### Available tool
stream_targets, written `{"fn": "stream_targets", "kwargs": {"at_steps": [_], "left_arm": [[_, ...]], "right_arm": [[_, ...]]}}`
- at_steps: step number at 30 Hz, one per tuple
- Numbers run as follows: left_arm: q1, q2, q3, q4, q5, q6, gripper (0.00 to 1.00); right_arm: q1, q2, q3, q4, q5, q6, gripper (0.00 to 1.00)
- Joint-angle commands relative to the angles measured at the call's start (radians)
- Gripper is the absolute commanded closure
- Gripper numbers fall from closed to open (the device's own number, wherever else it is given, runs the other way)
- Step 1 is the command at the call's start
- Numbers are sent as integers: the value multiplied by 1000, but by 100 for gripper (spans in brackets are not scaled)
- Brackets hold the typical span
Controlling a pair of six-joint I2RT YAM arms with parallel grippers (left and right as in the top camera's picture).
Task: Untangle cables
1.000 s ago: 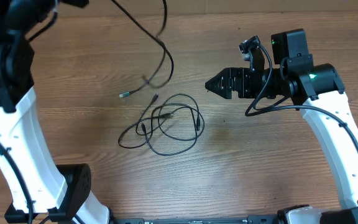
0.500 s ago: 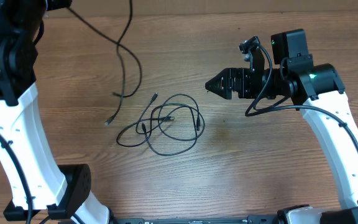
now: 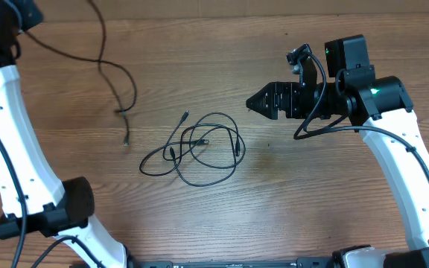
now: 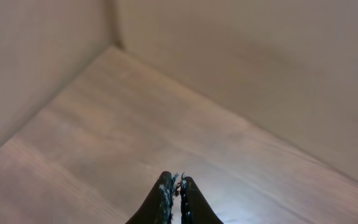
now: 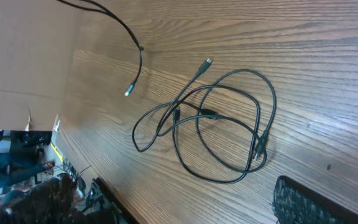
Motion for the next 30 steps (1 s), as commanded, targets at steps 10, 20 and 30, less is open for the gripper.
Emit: {"fn": "stream_targets", "kwargs": {"at_steps": [10,20,30], "left_arm": [[198,202,-5,-55,-13,-32,96],[356,302,-5,-65,37,-32,96],[574,381,-5,-114,153,-56,91]], "right_arm": [[-3,-7,32,-17,3,-11,0],[-3,-7,32,-17,29,-11,0],[-3,-7,32,-17,29,-11,0]]}}
